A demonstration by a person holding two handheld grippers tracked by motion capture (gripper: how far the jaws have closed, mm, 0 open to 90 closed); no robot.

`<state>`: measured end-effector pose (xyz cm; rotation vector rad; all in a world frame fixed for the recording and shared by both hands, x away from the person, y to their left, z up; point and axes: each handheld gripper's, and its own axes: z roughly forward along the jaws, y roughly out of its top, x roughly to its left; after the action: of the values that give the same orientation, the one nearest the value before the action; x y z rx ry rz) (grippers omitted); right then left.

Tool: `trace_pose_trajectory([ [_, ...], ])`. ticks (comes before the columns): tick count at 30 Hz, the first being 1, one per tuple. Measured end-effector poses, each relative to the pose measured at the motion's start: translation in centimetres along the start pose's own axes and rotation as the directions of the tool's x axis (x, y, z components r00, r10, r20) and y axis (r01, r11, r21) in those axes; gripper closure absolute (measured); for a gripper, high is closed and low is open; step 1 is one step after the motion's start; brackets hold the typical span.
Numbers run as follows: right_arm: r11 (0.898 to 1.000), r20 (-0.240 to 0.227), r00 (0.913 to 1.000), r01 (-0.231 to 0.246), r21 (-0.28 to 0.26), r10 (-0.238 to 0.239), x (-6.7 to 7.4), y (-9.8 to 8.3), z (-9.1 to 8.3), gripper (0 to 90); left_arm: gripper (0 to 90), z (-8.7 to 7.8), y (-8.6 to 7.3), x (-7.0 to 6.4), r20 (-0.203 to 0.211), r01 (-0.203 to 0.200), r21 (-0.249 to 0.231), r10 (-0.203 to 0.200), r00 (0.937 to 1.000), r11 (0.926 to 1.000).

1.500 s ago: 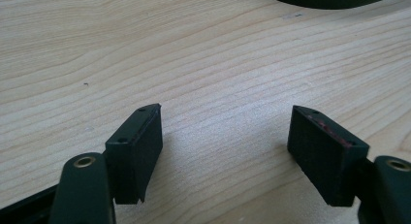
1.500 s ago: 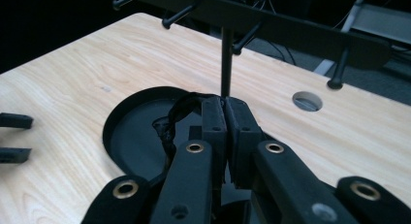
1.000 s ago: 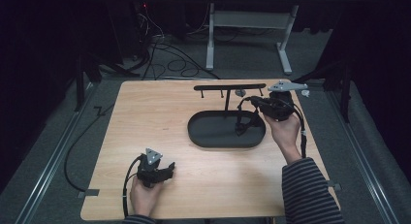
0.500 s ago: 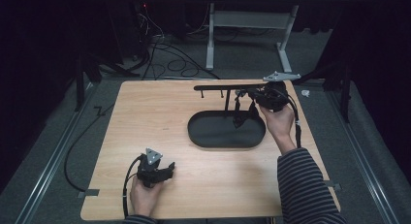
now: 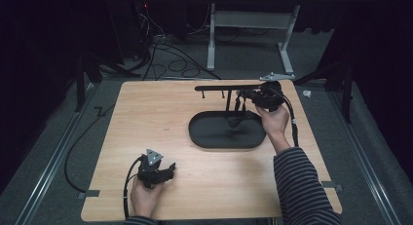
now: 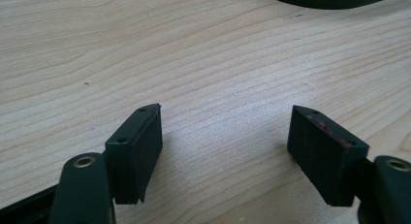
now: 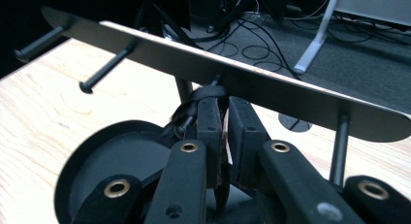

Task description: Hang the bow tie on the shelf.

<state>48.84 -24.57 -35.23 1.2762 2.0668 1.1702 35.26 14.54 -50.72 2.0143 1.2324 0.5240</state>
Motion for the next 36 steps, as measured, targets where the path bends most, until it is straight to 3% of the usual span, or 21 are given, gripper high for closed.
trace_pose_trajectory([
  [7, 1.0, 0.004, 0.9999, -0.016, -0.005, 0.016, -0.2, 0.0, -0.3, 80.4, 28.9, 0.0, 0.0, 0.0, 0.0, 0.0, 0.0, 0.0, 1.0, 1.0],
  [18, 0.998, -0.004, 0.9989, -0.047, -0.033, 0.047, -1.0, -0.7, -1.3, 57.2, 28.4, 0.0, 0.0, 0.0, 0.001, -0.002, 0.001, 0.002, 1.0, 1.0],
  [23, 0.996, -0.024, 0.9973, -0.07, -0.052, 0.069, -1.4, -1.3, -1.9, 54.1, 28.6, 0.0, 0.0, 0.0, 0.001, -0.002, 0.0, 0.002, 1.0, 1.0],
  [36, 0.994, -0.008, 0.998, -0.063, -0.092, 0.062, -1.7, -1.8, -3.8, 49.9, 28.5, 0.0, 0.0, 0.0, 0.001, 0.0, -0.001, 0.0, 1.0, 1.0],
])
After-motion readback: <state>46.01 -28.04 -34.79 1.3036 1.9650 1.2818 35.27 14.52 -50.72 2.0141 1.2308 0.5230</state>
